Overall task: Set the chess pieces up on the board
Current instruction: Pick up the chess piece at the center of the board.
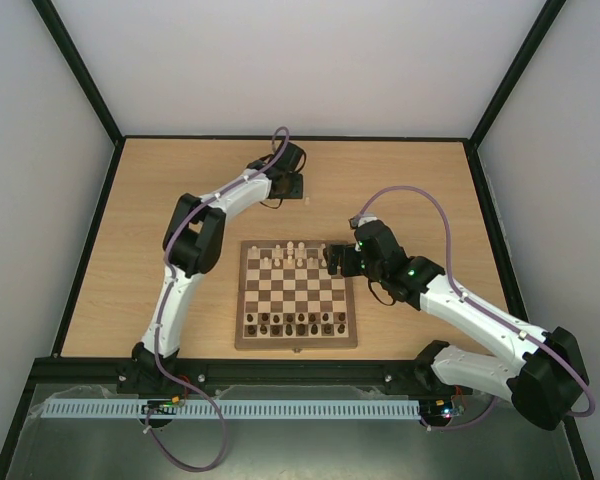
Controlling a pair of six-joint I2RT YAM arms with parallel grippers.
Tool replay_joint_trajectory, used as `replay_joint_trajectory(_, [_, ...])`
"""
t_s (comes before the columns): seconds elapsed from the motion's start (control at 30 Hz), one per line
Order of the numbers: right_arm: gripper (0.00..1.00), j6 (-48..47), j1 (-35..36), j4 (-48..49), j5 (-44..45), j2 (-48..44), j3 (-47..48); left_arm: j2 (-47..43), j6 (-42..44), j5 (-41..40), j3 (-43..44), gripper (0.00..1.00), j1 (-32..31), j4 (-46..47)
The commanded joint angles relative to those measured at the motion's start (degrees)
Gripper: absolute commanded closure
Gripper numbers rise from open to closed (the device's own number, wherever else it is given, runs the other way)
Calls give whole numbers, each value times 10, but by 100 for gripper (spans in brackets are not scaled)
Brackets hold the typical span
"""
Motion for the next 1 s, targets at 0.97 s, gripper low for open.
replay_joint_trajectory(0.97, [1,-3,0,3,-10,10,-2,49,12,-2,81,79,9,-49])
